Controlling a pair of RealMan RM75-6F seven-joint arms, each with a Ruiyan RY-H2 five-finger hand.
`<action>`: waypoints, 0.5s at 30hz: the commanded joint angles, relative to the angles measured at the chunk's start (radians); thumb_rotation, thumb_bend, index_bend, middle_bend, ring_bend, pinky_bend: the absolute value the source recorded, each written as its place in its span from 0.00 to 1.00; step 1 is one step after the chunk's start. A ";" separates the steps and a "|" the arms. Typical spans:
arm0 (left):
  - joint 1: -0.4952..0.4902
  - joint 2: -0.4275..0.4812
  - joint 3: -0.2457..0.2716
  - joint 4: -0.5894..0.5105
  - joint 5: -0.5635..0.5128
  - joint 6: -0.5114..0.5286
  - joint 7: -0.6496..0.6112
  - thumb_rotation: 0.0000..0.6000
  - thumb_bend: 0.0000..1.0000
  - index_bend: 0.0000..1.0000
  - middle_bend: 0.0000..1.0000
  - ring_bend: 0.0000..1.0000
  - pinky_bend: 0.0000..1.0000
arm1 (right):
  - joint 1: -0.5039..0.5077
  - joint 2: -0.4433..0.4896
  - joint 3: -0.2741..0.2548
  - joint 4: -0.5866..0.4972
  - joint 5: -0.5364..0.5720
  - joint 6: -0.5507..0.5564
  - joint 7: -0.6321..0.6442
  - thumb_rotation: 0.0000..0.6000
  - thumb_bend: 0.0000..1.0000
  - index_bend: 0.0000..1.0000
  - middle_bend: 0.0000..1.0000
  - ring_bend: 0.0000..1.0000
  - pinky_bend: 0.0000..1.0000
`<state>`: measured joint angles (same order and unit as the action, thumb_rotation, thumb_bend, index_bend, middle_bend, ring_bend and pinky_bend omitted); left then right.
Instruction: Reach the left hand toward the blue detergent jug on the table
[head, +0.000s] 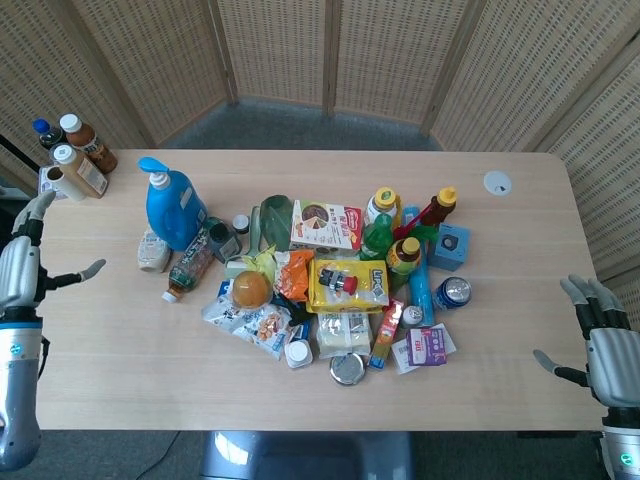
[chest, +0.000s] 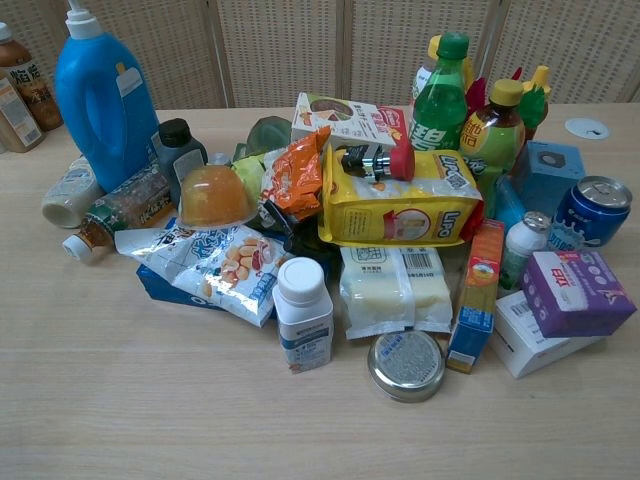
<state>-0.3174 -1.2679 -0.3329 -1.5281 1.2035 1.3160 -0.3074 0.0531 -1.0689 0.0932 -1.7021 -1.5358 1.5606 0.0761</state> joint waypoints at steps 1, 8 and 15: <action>-0.038 -0.034 -0.050 -0.009 -0.076 -0.029 0.033 1.00 0.00 0.04 0.00 0.00 0.00 | 0.000 0.000 0.001 0.001 0.001 -0.001 0.003 1.00 0.00 0.00 0.00 0.00 0.00; -0.091 -0.116 -0.127 0.051 -0.201 -0.062 0.016 1.00 0.00 0.04 0.00 0.00 0.00 | 0.003 -0.003 -0.002 0.002 -0.002 -0.006 -0.004 1.00 0.00 0.00 0.00 0.00 0.00; -0.171 -0.212 -0.173 0.140 -0.270 -0.104 0.031 1.00 0.00 0.04 0.00 0.00 0.00 | 0.008 -0.009 -0.002 0.007 0.009 -0.021 -0.011 1.00 0.00 0.00 0.00 0.00 0.00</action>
<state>-0.4712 -1.4622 -0.4927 -1.4047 0.9482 1.2238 -0.2829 0.0608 -1.0778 0.0911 -1.6954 -1.5270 1.5397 0.0643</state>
